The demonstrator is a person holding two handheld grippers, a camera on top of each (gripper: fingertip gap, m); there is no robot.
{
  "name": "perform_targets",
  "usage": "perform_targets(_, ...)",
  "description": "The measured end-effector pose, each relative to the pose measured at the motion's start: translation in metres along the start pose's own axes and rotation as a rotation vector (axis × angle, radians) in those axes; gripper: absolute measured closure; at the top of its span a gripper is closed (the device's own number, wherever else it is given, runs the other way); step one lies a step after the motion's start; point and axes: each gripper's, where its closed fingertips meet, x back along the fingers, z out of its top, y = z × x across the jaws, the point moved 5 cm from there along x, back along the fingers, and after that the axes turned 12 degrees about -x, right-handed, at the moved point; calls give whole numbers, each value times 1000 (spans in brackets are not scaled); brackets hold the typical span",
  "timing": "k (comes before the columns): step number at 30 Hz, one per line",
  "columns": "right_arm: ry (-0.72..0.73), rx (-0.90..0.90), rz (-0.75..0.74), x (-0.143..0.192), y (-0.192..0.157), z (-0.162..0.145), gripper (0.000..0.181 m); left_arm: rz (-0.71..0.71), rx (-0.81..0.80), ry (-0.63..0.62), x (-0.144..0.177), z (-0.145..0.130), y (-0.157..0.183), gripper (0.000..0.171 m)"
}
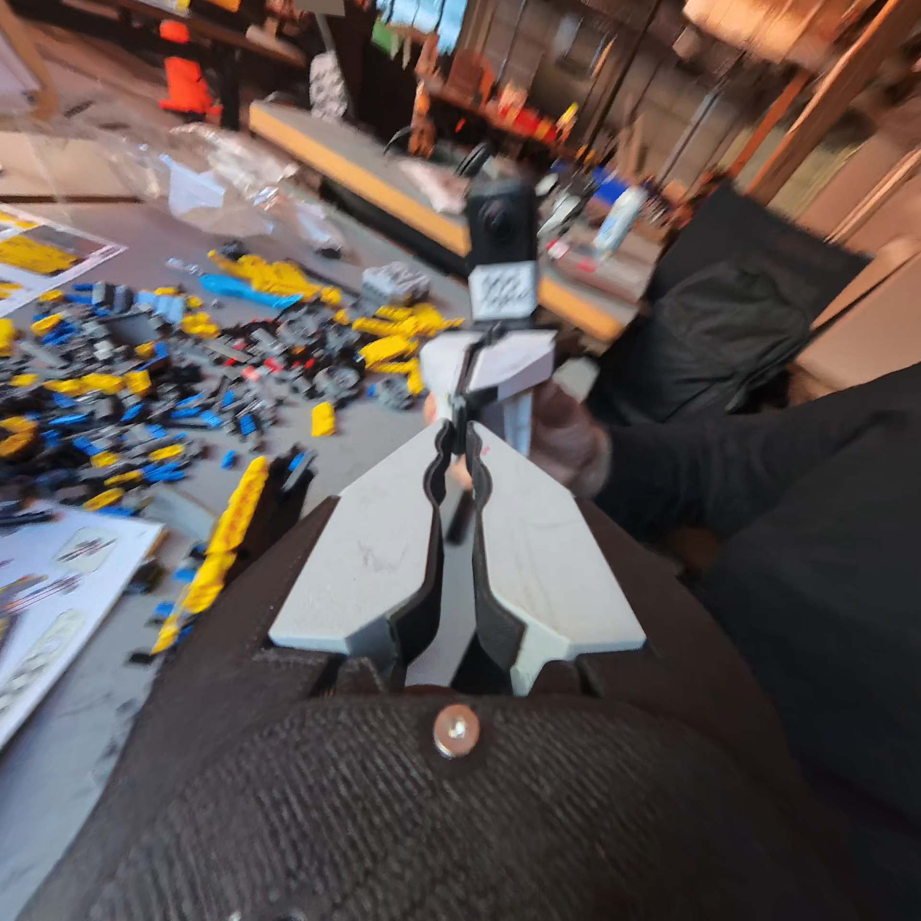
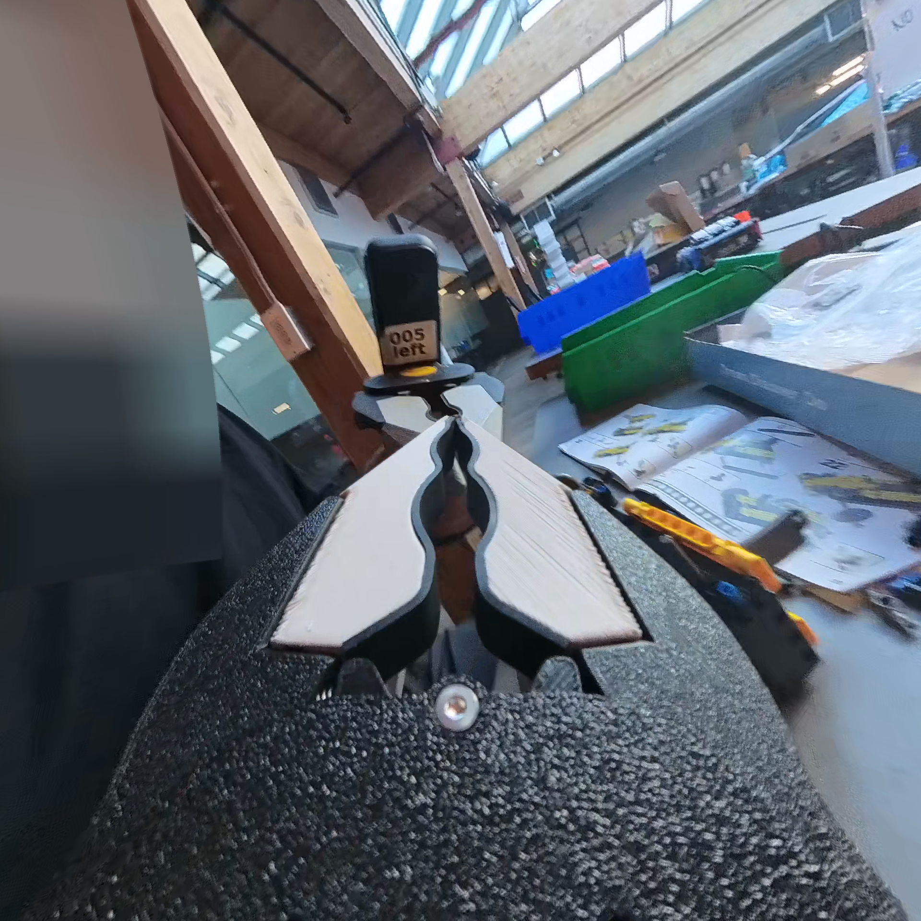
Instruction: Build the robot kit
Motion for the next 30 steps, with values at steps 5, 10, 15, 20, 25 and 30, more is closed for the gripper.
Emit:
perform_targets(5, -189, 307, -283, 12, 6, 7, 167, 181, -240, -236, -5, -16, -10, 171)
perform_targets(10, -295, 425, -327, 2, -1, -4, 166, 222, -351, -329, -14, -22, -7, 171)
perform_targets(15, -337, 419, -322, 4, 2, -10, 173, 243, -402, -357, -16, -25, -4, 171)
perform_targets(20, -363, 387, -309, 4, 7, -13, 170, 246, -416, -380, -17, -28, -4, 171)
perform_targets(25, -381, 397, -295, 6, 8, -16, 177, 245, -423, -391, -16, -30, -3, 171)
perform_targets(30, -345, 391, -289, 9, 6, -11, 178, 236, -412, -333, -11, -27, -1, 170)
